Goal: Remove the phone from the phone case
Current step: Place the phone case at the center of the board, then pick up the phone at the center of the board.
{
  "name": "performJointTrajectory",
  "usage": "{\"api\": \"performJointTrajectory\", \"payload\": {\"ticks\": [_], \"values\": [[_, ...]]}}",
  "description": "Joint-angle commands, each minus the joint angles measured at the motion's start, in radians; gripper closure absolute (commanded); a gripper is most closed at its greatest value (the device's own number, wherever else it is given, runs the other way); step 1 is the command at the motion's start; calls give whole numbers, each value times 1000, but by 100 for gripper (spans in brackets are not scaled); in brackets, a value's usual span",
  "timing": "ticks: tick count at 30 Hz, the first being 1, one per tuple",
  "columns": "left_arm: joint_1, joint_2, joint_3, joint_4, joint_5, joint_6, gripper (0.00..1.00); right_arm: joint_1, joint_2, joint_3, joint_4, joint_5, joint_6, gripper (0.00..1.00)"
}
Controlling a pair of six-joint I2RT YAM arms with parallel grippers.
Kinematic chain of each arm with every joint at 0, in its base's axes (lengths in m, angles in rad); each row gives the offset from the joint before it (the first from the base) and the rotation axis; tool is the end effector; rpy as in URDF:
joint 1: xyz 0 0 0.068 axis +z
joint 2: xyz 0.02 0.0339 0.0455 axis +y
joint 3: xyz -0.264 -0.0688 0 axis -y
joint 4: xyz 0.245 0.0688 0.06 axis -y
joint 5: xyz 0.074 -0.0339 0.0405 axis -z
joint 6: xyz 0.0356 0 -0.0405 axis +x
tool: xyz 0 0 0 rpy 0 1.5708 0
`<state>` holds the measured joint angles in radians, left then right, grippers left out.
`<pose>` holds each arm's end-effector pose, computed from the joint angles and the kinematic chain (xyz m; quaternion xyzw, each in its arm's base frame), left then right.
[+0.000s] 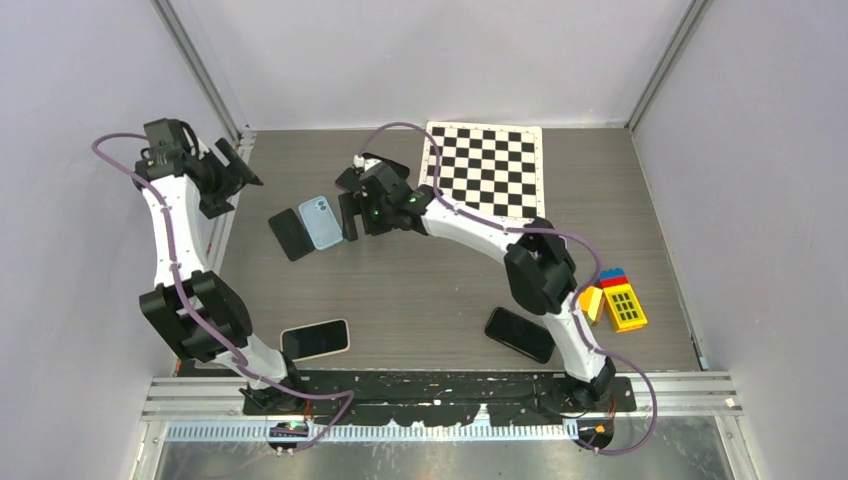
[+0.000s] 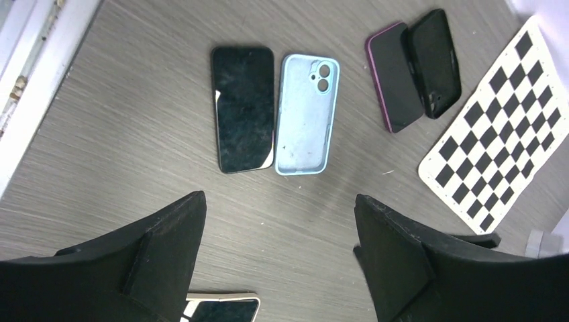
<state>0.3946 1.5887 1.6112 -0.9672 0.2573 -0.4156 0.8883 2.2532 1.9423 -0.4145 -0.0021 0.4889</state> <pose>0.3098 0.1192 0.3551 -0.3355 0.8827 -0.1253 0.3041 0.3280 0.4037 0.2278 -0.1813 0.8938 0.2614 0.3161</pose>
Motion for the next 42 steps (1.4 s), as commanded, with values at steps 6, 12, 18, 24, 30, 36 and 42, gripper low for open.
{"api": "performJointTrajectory", "payload": {"ticks": [6,12,18,24,30,36,42], "values": [[-2,-56,79,-32,26,-9,15,155,-220,-336,105,-347,-414,5],[-2,-94,-22,4,-5,6,16,272,-151,-254,-29,-279,-555,6],[-2,-135,-82,34,-6,9,16,359,-84,-187,-138,-259,-665,10],[-2,-140,-91,42,-3,8,16,389,-36,-174,-131,-177,-700,10],[-5,-155,-93,49,8,5,16,390,31,-124,-122,-129,-729,7],[-11,-158,-86,43,8,6,16,374,93,-38,-154,-150,-702,6],[-16,-140,-47,20,6,8,16,367,118,2,-157,-132,-735,4]]}}
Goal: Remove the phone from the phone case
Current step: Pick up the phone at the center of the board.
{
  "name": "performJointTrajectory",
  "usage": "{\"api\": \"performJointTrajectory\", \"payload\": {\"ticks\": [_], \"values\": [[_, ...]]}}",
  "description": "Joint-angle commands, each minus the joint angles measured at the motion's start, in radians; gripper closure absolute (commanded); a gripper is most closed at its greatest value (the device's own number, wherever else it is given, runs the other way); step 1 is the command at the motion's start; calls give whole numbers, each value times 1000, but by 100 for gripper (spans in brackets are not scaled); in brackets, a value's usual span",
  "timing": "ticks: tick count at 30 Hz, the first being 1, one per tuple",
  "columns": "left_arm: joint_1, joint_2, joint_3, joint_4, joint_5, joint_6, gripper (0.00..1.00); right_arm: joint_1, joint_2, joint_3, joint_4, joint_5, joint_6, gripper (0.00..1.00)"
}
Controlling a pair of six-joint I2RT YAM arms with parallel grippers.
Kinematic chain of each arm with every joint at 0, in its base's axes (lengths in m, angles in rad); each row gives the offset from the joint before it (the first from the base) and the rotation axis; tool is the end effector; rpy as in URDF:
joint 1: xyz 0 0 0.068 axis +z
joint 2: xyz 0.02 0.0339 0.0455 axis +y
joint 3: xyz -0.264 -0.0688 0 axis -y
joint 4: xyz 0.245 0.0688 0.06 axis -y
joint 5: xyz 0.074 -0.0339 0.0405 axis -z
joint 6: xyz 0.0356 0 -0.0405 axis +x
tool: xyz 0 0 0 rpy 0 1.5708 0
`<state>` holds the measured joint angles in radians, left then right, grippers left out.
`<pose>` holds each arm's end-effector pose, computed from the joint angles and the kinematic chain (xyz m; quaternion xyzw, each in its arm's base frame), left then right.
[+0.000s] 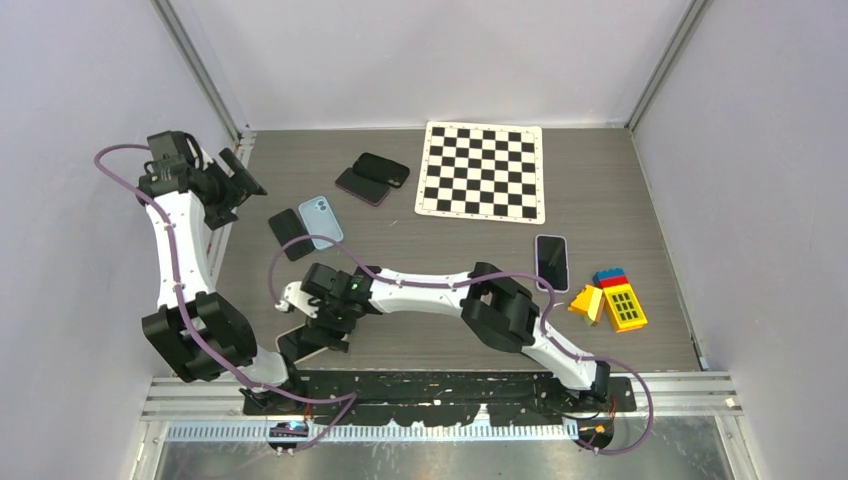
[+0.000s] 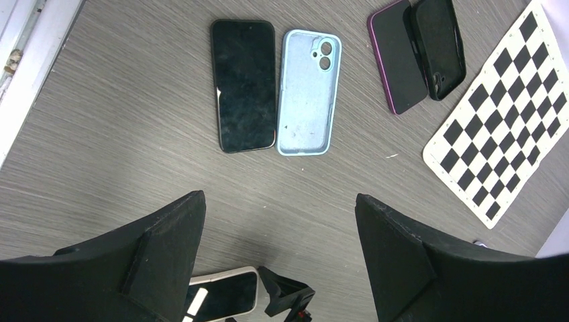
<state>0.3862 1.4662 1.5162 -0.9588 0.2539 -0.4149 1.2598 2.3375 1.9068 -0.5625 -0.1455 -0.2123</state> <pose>0.2820 0.1050 0.3627 -0.3279 0.8799 -0.1244 0.3206 0.1513 0.4876 0.1644 -0.6572 0.6947 0.2024 0.2111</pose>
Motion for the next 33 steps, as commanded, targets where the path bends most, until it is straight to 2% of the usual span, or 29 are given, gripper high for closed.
{"api": "performJointTrajectory", "payload": {"ticks": [1,7,11,16,20,22,26,28,33], "values": [[-8,-15,53,8,10,8,16,-5,37,43,-12,12,-44,4],[-25,-10,60,0,7,11,16,-6,60,49,-25,31,-165,4],[-44,-8,67,-9,-10,20,16,4,67,52,-17,-31,-254,4],[-56,-2,99,-32,-19,29,16,6,103,104,-30,-93,-264,6],[-56,-11,94,-30,-27,31,16,6,96,59,-9,-75,-268,11],[-57,-11,92,-27,-28,31,16,6,85,34,8,-61,-262,20],[-57,-6,97,-28,-26,31,16,6,31,-47,55,-26,-244,49],[-56,-7,96,-26,-23,31,15,6,-15,-118,90,3,-240,56],[-57,1,93,-17,-18,28,15,-11,-145,-313,147,82,-231,63]]}}
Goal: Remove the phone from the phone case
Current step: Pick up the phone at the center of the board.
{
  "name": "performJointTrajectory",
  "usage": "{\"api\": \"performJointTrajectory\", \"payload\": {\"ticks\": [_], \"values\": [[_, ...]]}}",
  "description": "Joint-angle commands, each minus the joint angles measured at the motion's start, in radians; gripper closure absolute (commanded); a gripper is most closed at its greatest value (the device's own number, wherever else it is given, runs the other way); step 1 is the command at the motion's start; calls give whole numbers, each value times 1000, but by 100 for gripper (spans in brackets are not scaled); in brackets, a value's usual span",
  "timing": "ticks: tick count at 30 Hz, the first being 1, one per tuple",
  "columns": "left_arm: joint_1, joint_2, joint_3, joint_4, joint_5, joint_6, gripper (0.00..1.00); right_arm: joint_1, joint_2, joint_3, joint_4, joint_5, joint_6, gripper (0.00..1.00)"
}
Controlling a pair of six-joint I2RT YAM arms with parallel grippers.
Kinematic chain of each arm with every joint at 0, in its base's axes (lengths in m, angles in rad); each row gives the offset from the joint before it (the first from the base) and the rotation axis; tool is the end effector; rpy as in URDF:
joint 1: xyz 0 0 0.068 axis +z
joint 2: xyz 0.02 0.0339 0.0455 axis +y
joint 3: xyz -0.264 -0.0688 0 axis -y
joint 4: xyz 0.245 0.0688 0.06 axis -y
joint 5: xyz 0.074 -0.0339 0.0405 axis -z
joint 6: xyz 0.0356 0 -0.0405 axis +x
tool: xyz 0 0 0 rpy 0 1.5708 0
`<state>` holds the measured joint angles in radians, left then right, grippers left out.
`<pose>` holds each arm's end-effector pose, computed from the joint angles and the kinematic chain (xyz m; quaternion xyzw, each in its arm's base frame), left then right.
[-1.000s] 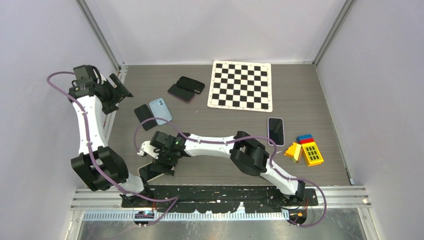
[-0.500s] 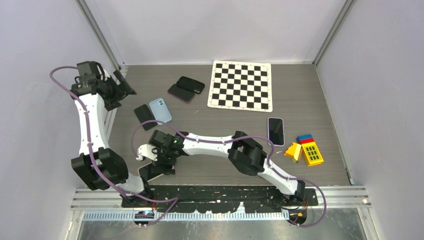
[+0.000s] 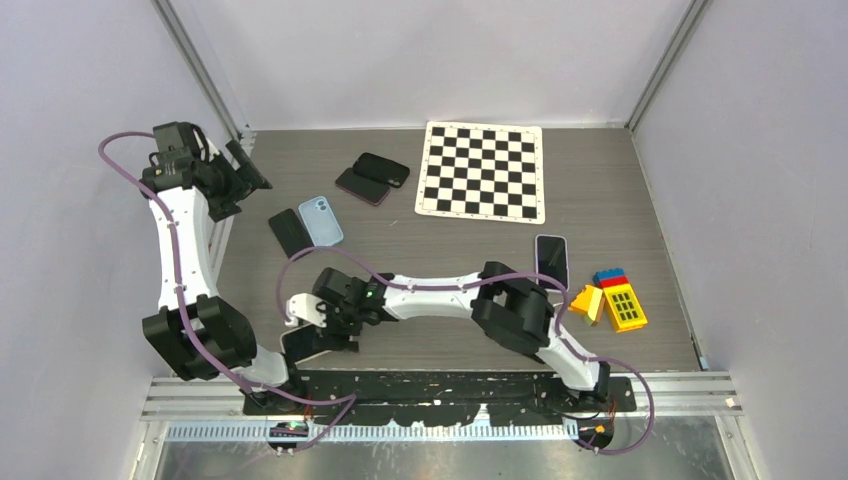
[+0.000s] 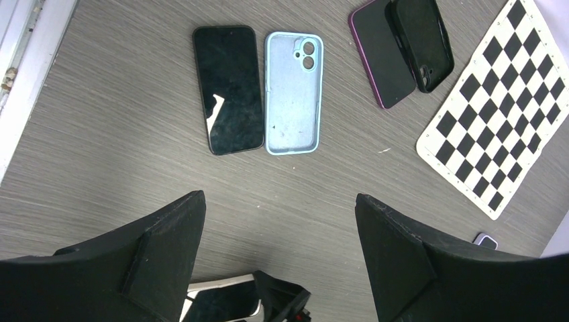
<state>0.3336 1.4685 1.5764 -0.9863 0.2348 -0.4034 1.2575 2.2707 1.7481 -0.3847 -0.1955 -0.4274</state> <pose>0.2857 0.0902 0.3785 -0.2994 0.8858 -0.1219 0.3329 0.1473 0.4772 0.1593 -0.7234 0.6026 0.2151 0.2594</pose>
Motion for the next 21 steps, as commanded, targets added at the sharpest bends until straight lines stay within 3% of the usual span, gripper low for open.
{"api": "performJointTrajectory", "payload": {"ticks": [1,8,10,11,13,21], "values": [[-4,1,33,13,1,16,15,-14,-120,-175,-31,133,0,63],[-4,20,42,41,52,-20,15,-93,-294,-353,-130,118,60,59],[-5,22,43,55,70,-33,15,-104,-307,-375,-163,106,71,43],[-5,22,42,61,74,-38,15,-106,-307,-379,-180,100,74,22],[-5,21,42,70,78,-47,15,-109,-295,-386,-194,85,81,3],[-5,15,41,68,77,-39,15,-112,-178,-291,-186,70,70,0]]}}
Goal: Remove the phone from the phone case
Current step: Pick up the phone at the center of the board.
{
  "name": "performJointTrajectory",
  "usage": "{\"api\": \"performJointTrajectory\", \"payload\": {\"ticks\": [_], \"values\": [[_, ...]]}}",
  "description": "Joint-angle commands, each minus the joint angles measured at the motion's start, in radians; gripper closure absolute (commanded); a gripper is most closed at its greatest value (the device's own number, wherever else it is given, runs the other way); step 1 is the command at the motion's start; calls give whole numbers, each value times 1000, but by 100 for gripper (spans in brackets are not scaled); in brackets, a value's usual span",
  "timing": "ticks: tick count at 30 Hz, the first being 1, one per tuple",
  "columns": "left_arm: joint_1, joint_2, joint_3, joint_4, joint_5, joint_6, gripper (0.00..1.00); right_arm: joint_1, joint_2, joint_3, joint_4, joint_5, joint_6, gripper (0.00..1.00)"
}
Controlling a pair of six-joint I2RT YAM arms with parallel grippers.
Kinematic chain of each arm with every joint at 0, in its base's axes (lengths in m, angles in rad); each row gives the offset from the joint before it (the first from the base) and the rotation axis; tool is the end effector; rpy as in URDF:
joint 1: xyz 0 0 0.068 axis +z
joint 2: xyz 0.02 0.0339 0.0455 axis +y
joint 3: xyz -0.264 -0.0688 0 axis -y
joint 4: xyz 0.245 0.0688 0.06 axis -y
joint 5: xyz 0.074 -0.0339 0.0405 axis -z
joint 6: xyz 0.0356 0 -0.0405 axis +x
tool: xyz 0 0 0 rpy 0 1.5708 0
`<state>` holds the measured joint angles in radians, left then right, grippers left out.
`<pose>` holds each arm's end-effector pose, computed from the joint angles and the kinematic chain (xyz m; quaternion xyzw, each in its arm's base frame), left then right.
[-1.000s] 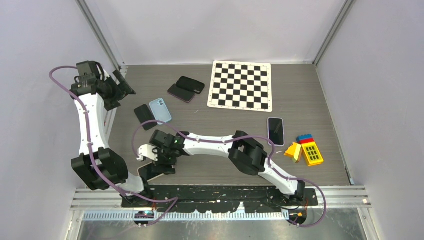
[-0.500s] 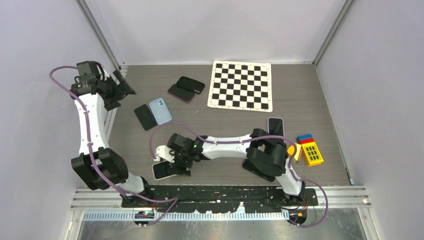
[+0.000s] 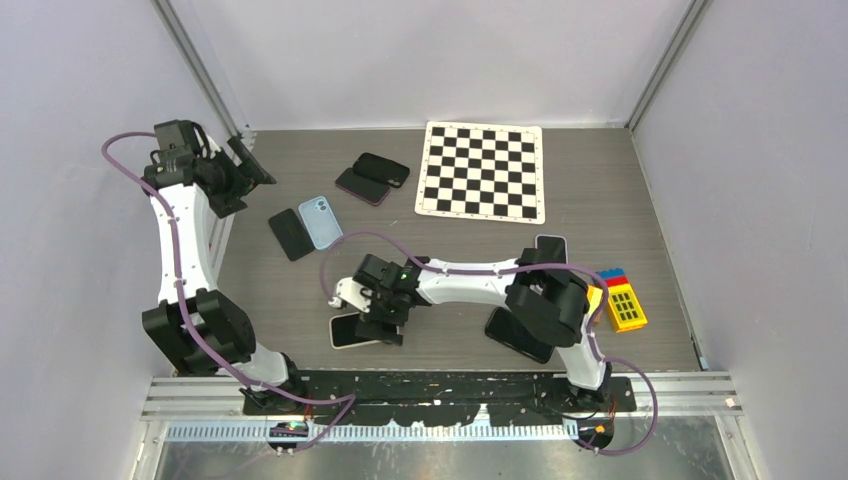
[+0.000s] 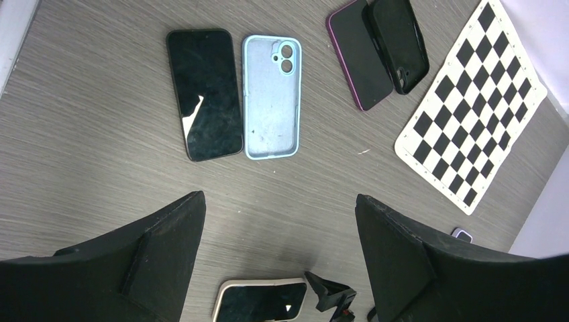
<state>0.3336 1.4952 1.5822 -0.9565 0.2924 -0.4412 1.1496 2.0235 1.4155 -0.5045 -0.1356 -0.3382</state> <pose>0.2950 0.0914 0.3752 -0.3047 0.8792 -0.1549 0.3320 0.1670 0.3845 0.1622 -0.6693 0.7045 0.1501 0.1822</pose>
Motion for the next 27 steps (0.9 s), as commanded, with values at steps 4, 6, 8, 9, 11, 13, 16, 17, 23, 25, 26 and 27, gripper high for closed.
{"api": "performJointTrajectory", "payload": {"ticks": [4,6,8,9,11,13,16,17,23,25,26,27], "values": [[-4,-16,39,29,9,9,15,18,122,123,-63,-3,-55,0],[-5,-17,41,26,4,14,15,34,143,149,-64,-3,-64,0],[-4,-18,41,25,3,16,15,48,161,172,-64,-15,-63,0],[-4,-18,41,25,4,16,15,53,165,177,-62,-20,-61,0],[-4,-19,41,25,4,16,15,64,181,190,-55,-35,-51,0],[-4,-16,40,25,7,15,15,73,197,206,-51,-51,-39,0],[-4,-13,39,29,15,10,15,77,222,241,-50,-76,-27,0],[-4,-12,39,31,17,9,15,77,227,249,-51,-79,-19,0],[-4,-17,31,34,19,1,15,73,253,270,-21,8,66,37],[-4,-21,22,51,50,-19,15,70,232,247,11,30,98,49],[-5,-22,19,59,66,-27,15,69,219,234,49,34,106,51],[-7,-24,14,67,78,-37,15,69,188,203,72,43,121,54]]}}
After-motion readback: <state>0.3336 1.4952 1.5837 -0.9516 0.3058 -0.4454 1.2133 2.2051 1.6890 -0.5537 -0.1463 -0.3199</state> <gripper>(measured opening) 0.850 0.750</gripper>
